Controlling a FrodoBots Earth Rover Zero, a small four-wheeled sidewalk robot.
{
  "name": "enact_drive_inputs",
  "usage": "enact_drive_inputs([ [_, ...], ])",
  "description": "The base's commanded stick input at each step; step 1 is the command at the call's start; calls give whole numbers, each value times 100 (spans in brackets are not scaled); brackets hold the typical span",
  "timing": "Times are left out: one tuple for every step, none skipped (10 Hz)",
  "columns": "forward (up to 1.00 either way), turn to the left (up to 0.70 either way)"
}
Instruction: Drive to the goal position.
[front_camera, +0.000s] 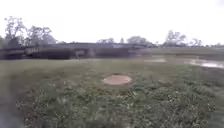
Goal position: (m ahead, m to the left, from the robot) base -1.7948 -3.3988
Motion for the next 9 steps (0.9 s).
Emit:
enact_drive_inputs([
  [-50, 0],
  [-50, 0],
  [-50, 0],
  [-50, 0],
  [-50, 0],
  [-50, 0],
  [-50, 0],
  [-50, 0],
  [-50, 0],
])
